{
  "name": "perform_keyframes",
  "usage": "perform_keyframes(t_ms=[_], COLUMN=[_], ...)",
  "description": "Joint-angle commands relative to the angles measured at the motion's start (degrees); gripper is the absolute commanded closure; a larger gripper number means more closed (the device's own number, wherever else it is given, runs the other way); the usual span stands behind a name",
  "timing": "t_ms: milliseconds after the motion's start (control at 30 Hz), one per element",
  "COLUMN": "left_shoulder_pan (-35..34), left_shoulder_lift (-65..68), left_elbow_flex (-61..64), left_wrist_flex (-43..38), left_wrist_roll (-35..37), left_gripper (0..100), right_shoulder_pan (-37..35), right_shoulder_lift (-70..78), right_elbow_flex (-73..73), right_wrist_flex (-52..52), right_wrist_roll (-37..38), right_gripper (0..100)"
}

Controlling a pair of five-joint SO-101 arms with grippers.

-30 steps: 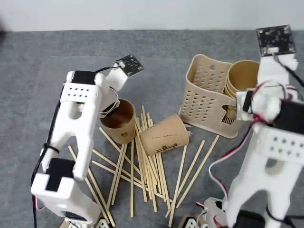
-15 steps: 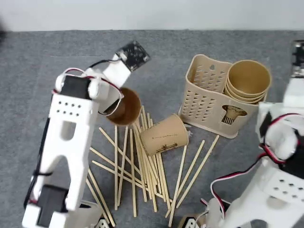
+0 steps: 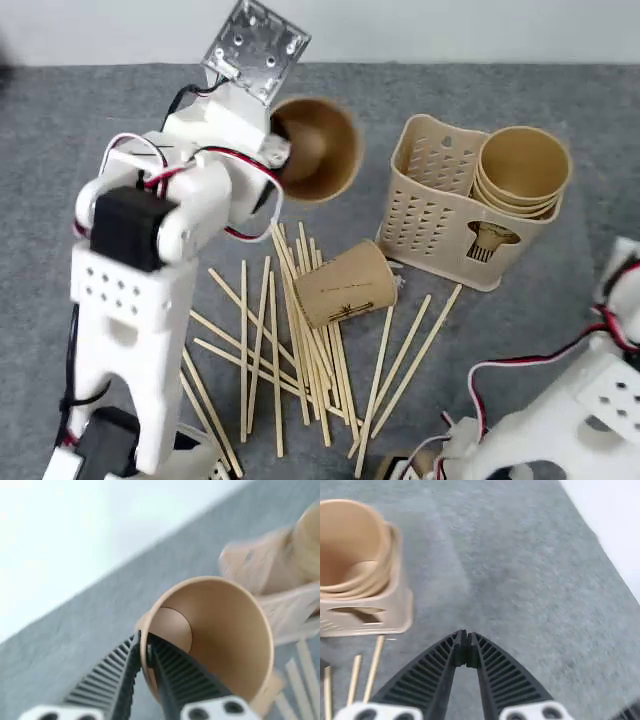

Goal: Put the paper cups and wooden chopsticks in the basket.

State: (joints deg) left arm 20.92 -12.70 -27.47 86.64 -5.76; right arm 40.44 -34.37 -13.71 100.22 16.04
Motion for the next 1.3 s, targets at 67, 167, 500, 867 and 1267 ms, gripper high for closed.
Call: perform_keyframes(t_ms=[67,167,500,867,1267], left_shoulder_pan=[7.7,10.3,18.9,22.8,23.9], left_shoulder_lift=[5.0,9.6,23.2,35.3,45.5], left_elbow_flex=[-13.6,-19.6,-34.5,-38.0,-38.1], left_wrist_flex=[-0.9,-3.1,-10.5,-18.0,-20.7], left_wrist_roll=[8.1,11.6,13.5,16.6,16.4], left_gripper=[99,99,99,99,98], right_shoulder_pan=[6.9,7.1,7.2,8.9,14.3], right_shoulder_lift=[-1.4,-1.4,-1.4,-1.4,-1.4], right_elbow_flex=[4.7,9.4,20.4,29.5,31.0], right_wrist_flex=[1.5,1.4,1.4,-3.8,-8.6], right_wrist_roll=[0.2,0.2,0.4,0.5,0.6], right_gripper=[98.7,98.9,99.0,99.0,99.0])
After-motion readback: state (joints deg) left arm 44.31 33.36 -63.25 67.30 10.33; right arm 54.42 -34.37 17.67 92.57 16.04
